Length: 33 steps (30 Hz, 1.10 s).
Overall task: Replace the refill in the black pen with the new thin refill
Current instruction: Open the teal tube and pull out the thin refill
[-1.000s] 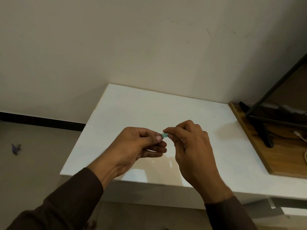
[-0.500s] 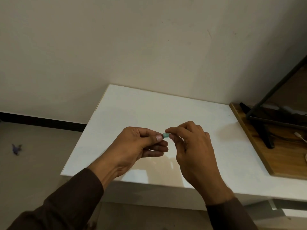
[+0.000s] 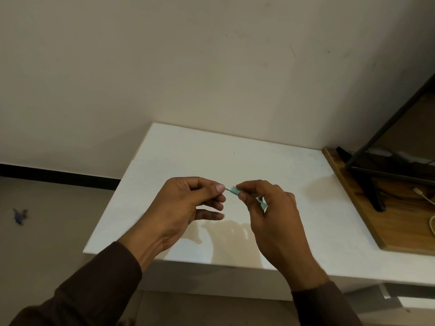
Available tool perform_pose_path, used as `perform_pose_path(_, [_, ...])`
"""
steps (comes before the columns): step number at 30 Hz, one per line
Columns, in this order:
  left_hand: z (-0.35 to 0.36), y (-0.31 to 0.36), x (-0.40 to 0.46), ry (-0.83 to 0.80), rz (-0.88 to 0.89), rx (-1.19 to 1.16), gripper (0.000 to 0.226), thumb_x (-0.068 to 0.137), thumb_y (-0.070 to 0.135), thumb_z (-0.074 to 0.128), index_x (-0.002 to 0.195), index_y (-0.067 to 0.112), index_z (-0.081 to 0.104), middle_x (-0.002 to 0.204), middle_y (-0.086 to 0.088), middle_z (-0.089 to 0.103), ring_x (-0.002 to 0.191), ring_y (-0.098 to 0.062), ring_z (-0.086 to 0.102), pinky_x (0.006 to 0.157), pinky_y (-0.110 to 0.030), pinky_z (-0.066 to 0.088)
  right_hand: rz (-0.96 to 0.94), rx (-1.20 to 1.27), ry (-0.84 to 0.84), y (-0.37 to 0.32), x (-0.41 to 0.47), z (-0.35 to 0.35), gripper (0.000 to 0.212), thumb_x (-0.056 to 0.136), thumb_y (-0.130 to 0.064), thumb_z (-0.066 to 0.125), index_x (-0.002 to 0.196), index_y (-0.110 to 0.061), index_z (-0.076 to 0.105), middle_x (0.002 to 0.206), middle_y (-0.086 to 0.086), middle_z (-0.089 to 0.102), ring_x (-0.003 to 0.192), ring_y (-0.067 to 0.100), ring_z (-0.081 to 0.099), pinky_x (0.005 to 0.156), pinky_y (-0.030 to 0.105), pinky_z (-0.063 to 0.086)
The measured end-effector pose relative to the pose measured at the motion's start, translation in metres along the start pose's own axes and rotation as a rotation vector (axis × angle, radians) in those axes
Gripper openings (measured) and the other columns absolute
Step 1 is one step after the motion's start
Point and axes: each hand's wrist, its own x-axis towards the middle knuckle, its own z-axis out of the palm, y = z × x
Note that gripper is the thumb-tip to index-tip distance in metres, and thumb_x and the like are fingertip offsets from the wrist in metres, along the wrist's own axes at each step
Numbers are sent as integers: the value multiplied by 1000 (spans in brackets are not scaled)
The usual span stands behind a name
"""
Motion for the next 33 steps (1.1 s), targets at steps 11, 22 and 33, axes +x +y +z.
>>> perform_pose_path(11, [8, 3, -2, 134, 238, 349, 7, 90, 26, 74, 88, 25, 81, 67, 5, 74, 59, -16, 73, 50, -26, 61, 94, 88, -107, 5, 1, 6, 11, 99, -24, 63, 105, -33, 65, 102, -14, 75, 103, 18, 65, 91, 44, 56])
perform_pose_path(22, [3, 11, -1, 191, 357, 312, 6, 88, 22, 76, 84, 25, 81, 63, 3, 72, 53, -14, 67, 46, -25, 59, 102, 107, -114, 8, 2, 3, 15, 98, -19, 64, 102, -33, 63, 96, -21, 68, 95, 6, 65, 86, 23, 51])
perform_pose_path(33, [-10, 16, -1, 143, 283, 161, 16, 81, 30, 79, 88, 16, 83, 69, -5, 70, 59, -15, 65, 52, -34, 59, 200, 263, -19, 15, 6, -6, 12, 99, -16, 64, 102, -28, 66, 98, -20, 66, 90, -10, 61, 68, 4, 47])
